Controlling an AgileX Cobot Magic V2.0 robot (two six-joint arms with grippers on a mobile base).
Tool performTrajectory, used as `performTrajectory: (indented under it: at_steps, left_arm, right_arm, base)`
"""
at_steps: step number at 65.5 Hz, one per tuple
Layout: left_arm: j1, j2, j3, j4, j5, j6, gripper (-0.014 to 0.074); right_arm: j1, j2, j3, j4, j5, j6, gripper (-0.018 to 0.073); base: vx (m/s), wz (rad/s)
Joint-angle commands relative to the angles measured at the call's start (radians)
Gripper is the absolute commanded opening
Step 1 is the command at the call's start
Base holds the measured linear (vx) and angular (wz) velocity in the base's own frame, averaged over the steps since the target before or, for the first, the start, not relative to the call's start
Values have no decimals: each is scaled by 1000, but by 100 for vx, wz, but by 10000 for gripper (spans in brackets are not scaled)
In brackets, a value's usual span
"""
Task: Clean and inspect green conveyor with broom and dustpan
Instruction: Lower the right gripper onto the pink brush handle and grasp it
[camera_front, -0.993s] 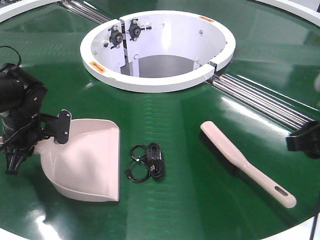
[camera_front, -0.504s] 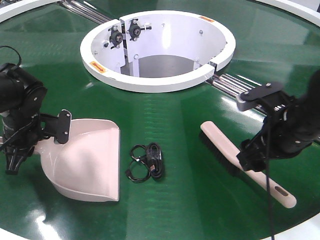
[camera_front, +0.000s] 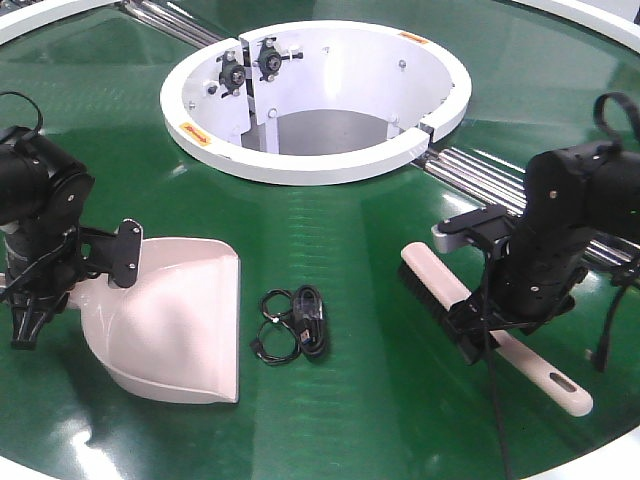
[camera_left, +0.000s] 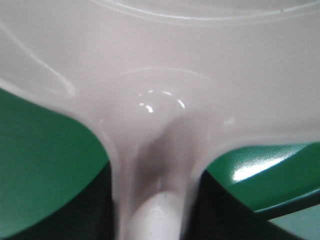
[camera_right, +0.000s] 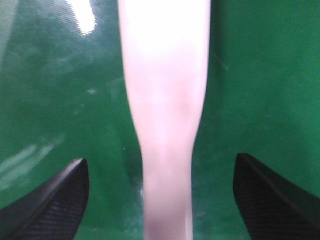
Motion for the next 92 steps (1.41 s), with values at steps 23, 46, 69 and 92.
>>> performTrajectory:
  at_steps: [23, 46, 69, 92]
  left_arm:
    - [-5, -47, -29, 15, 2, -13, -6]
    - [-5, -47, -29, 15, 2, -13, -6]
    - [-5, -47, -29, 15, 2, -13, -6]
    - [-5, -47, -29, 15, 2, -13, -6]
  right_arm:
    - [3, 53, -40, -15, 13, -9, 430]
    - [3, 53, -48, 0, -21, 17, -15]
    - [122, 25, -100, -13, 8, 227, -6]
    - [252, 73, -178, -12, 116, 407, -4]
  base:
    - [0, 0]
    - [0, 0]
    - [0, 0]
    - [0, 0]
